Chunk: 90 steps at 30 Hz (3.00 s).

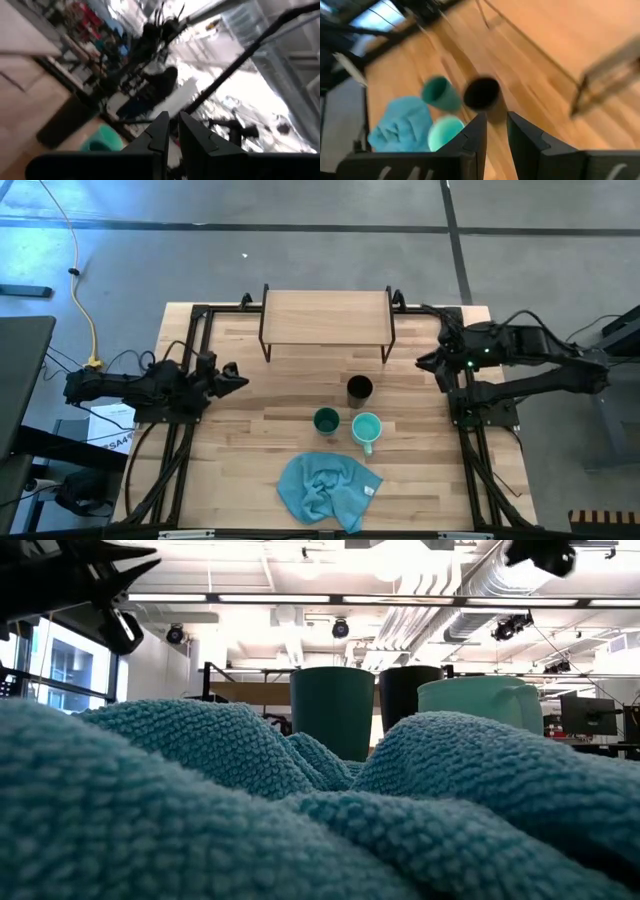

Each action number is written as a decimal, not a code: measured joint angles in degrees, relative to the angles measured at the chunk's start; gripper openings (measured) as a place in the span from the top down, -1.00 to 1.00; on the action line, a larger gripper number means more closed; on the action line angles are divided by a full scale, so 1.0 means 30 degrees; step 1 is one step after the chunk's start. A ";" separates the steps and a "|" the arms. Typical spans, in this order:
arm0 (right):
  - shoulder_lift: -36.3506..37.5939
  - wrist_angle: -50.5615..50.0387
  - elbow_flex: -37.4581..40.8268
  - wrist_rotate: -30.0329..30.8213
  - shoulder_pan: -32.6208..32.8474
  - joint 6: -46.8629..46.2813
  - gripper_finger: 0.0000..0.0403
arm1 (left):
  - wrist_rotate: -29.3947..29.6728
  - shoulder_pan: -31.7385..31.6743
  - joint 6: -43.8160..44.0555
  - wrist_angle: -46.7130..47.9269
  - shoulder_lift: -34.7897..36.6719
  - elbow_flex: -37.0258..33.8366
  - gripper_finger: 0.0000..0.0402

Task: Stack small to large cups/mugs on shelf
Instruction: Put the black cup on the shelf

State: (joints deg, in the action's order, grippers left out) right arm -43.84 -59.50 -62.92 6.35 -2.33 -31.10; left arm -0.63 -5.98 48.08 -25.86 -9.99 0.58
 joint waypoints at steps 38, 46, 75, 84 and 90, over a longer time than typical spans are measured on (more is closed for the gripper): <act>-0.9803 0.4628 0.0029 -0.1528 -0.0007 -0.9826 0.67 | -0.1156 0.0000 0.0727 0.0810 -0.0002 0.0000 0.85; -0.9768 0.3942 0.0029 -0.2089 -0.0708 -0.9972 0.69 | -0.1149 0.0000 0.0727 0.0989 -0.0002 0.0000 0.85; -1.1751 0.4047 -0.0007 -0.4517 -0.1887 -1.0640 0.31 | -0.0916 0.0000 0.0793 0.2124 0.0005 -0.0007 0.85; -1.2514 0.4056 -0.0007 -0.4670 -0.1887 -1.0643 0.34 | -0.0916 0.0000 0.0924 0.2146 0.0005 -0.0007 0.85; -1.2514 0.3985 -0.0007 -0.4615 -0.1887 -1.0643 0.34 | -0.0916 0.0000 0.0924 0.2233 0.0005 -0.0007 0.85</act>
State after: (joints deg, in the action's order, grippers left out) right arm -81.38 -47.55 -62.94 -7.49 -7.99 -63.03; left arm -3.38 -5.98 50.85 -19.16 -9.98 0.56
